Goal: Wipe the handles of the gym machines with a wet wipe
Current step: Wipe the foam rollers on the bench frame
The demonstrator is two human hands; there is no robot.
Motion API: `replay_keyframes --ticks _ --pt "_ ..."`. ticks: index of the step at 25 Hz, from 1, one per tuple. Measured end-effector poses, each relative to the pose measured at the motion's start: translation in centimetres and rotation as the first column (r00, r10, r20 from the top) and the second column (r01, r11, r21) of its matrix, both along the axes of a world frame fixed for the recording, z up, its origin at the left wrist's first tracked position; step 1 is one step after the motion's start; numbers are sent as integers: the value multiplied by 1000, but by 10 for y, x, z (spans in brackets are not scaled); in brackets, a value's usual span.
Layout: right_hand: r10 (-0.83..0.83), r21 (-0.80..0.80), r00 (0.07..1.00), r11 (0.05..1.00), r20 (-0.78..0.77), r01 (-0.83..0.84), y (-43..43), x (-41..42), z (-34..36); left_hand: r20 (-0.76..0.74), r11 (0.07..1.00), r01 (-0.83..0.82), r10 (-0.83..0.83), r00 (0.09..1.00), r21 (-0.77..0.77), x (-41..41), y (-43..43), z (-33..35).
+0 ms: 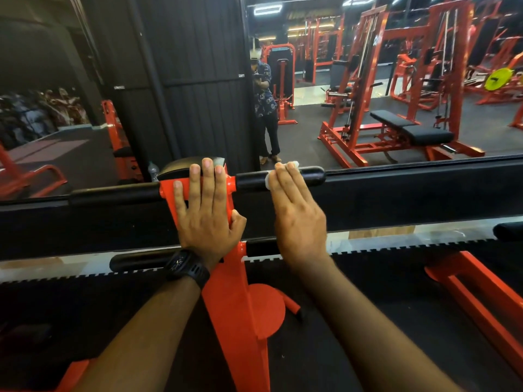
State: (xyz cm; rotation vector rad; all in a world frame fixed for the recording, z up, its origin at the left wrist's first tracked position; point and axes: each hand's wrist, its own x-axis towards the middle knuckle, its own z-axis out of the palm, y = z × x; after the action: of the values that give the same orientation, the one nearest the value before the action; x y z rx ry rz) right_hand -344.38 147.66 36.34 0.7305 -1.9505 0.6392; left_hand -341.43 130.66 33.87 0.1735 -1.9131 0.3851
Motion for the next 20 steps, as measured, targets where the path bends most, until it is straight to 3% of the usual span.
replay_keyframes --ticks 4,8,11,15,20 --pt "117 204 986 975 -120 -91 7 -7 12 -19 1000 4 -4 1000 -7 1 0 0" --pt "40 246 963 963 268 -109 -1 -4 61 -14 1000 5 -5 1000 5 0 0 2" --pt "33 401 957 903 287 -151 -14 0 81 -17 1000 13 -13 1000 11 2 2 0" --pt "-62 402 904 907 423 -126 -19 -6 102 5 1000 -1 1 1000 23 3 2 1" --pt "-14 388 906 906 423 -168 -19 0 100 8 1000 17 -17 1000 22 3 2 1"
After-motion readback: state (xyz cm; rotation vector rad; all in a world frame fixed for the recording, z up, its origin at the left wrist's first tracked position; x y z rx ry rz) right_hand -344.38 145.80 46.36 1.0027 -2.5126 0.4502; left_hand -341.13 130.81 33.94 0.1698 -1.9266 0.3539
